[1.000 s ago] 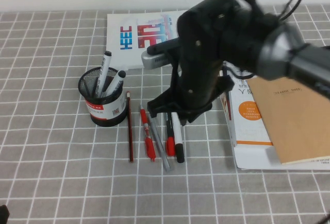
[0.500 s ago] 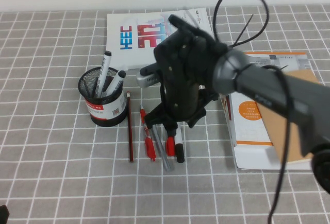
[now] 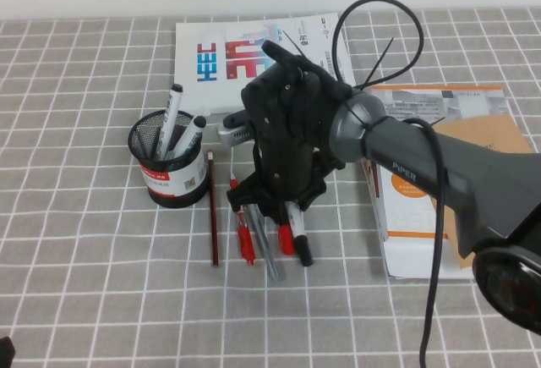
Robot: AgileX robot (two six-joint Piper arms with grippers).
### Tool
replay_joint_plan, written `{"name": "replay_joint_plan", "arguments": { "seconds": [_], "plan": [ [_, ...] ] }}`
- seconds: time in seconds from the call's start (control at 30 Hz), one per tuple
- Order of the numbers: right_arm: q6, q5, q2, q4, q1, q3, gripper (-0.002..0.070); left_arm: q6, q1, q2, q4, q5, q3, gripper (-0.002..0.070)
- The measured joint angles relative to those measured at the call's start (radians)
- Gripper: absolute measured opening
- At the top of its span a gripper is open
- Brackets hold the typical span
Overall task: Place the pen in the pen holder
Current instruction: Pick up the pen on the table
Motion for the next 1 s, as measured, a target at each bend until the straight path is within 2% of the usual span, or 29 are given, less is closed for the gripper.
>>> {"name": "replay_joint_plan", "arguments": {
  "seconds": [1.0],
  "plan": [
    [0.023,0.000,-0.036,-0.008,-0.014,-0.002,0.0281,0.000,0.000,0.000,0.000,0.000,0.000,-0.0005]
  ]
}}
